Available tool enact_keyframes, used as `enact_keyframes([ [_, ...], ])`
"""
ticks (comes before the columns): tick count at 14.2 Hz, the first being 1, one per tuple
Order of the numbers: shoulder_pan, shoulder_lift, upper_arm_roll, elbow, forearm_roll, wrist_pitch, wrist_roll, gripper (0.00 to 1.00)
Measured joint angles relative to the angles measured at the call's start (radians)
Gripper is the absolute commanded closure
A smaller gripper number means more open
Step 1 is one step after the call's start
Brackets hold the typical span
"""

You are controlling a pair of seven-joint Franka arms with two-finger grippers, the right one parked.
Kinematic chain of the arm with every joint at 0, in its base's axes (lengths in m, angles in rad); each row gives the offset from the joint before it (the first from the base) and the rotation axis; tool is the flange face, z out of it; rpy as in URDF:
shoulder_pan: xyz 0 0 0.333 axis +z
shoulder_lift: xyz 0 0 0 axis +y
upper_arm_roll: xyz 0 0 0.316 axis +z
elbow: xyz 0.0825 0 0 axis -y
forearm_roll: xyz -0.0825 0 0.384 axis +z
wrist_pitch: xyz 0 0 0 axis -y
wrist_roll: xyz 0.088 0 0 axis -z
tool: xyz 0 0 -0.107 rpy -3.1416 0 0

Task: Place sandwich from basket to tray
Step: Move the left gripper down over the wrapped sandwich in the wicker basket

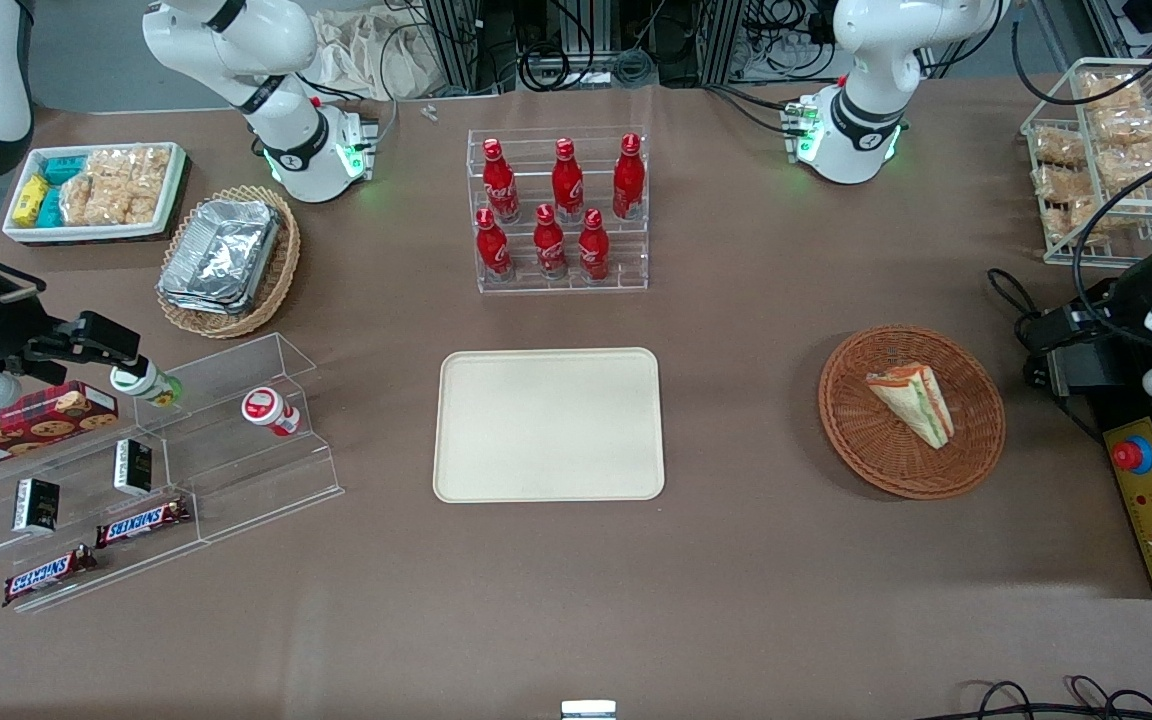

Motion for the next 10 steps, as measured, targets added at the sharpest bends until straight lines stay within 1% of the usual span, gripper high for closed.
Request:
enact_keyframes([
  [5, 0.003, 0.020, 0.000, 0.001, 0.000, -0.001, -0.010, 0.00],
  [8, 0.024, 0.043, 0.001, -0.008, 0.000, 0.001, -0.132, 0.00],
  [10, 0.040, 0.055, 0.001, -0.043, 0.000, 0.042, -0.176, 0.00],
])
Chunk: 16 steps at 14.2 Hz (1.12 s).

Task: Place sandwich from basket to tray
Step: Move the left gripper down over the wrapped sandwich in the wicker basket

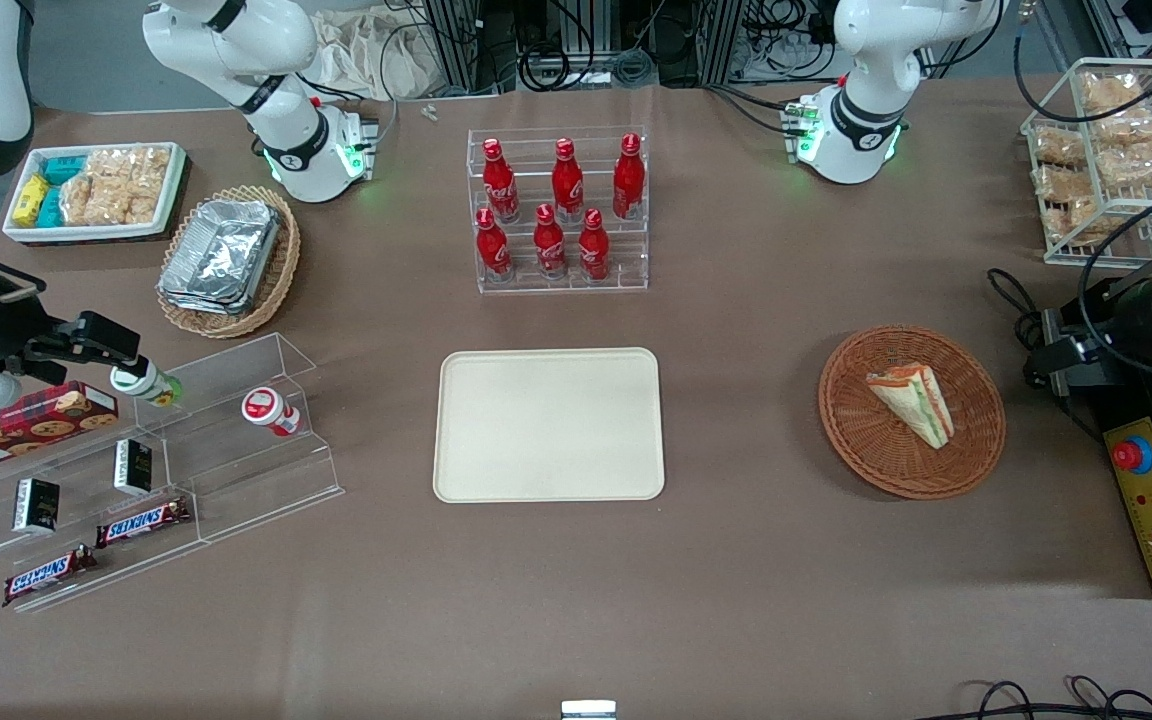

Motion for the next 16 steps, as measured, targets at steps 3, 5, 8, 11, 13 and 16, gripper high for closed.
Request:
enact_keyframes([
  [3, 0.026, 0.009, 0.002, -0.100, 0.000, 0.111, -0.137, 0.00],
  [5, 0.037, 0.016, 0.003, -0.186, 0.000, 0.231, -0.303, 0.00],
  [8, 0.037, 0.032, -0.001, -0.297, 0.001, 0.376, -0.487, 0.00],
  [11, 0.032, 0.076, -0.007, -0.321, 0.001, 0.396, -0.534, 0.00],
  [13, 0.028, 0.107, -0.011, -0.323, 0.001, 0.417, -0.539, 0.00],
  [16, 0.018, 0.144, -0.014, -0.338, 0.001, 0.465, -0.540, 0.00],
])
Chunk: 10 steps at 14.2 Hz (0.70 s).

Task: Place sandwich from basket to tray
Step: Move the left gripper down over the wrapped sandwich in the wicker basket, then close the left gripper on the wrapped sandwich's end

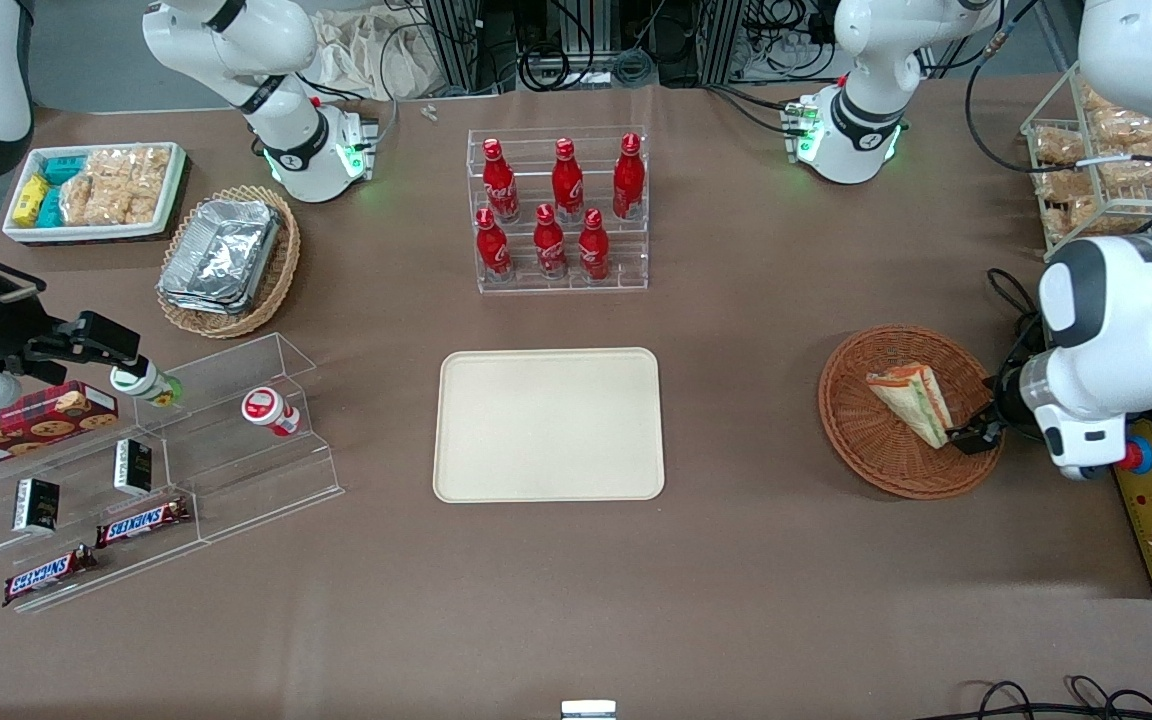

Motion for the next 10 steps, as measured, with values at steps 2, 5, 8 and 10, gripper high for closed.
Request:
enact_keyframes([
  [2, -0.010, 0.012, -0.001, -0.020, 0.000, 0.048, 0.000, 0.00],
  [5, -0.017, 0.025, -0.001, -0.034, 0.000, 0.082, 0.000, 0.00],
  [8, -0.024, 0.030, -0.001, -0.072, 0.000, 0.125, 0.000, 0.00],
  [10, -0.025, 0.030, -0.001, -0.119, 0.000, 0.169, 0.000, 0.00],
])
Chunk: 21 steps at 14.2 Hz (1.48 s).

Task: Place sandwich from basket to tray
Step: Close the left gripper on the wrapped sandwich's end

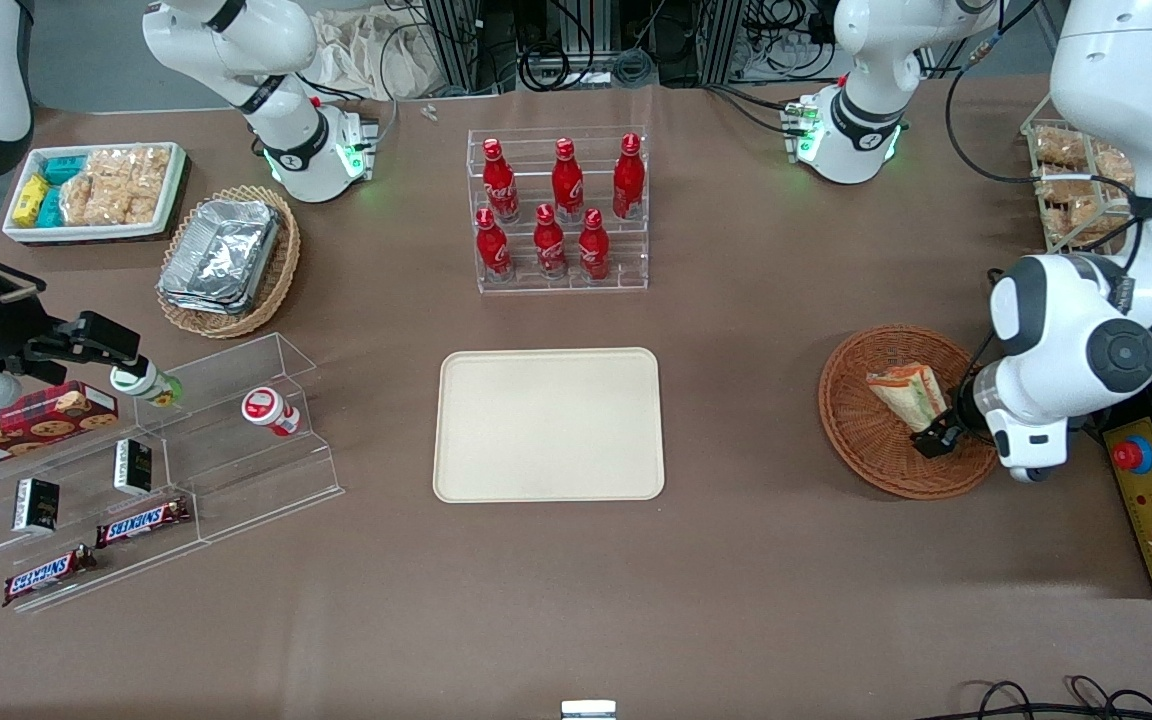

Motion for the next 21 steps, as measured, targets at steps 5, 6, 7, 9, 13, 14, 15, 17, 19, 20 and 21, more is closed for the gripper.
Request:
enact_keyframes([
  [5, 0.000, -0.004, 0.000, -0.056, 0.000, 0.022, 0.000, 0.00],
  [6, 0.000, -0.004, 0.000, -0.058, 0.000, 0.026, 0.000, 0.00],
  [7, 0.000, -0.004, 0.000, -0.060, 0.000, 0.027, 0.000, 0.00],
  [9, 0.000, -0.004, 0.000, -0.062, 0.001, 0.027, 0.000, 0.00],
  [13, 0.000, -0.018, 0.000, -0.051, 0.007, 0.028, 0.001, 0.00],
  [14, 0.000, -0.023, 0.000, -0.049, 0.014, 0.027, 0.001, 0.00],
  [15, 0.000, -0.029, 0.000, -0.049, 0.018, 0.024, 0.001, 0.00],
  [17, 0.000, -0.041, 0.000, -0.050, 0.023, 0.001, 0.001, 0.00],
  [19, 0.000, -0.051, 0.000, -0.060, 0.025, -0.021, 0.000, 0.00],
  [20, 0.000, -0.055, 0.000, -0.073, 0.025, -0.025, 0.000, 0.00],
  [21, 0.000, -0.058, 0.000, -0.088, 0.025, -0.025, 0.000, 0.00],
])
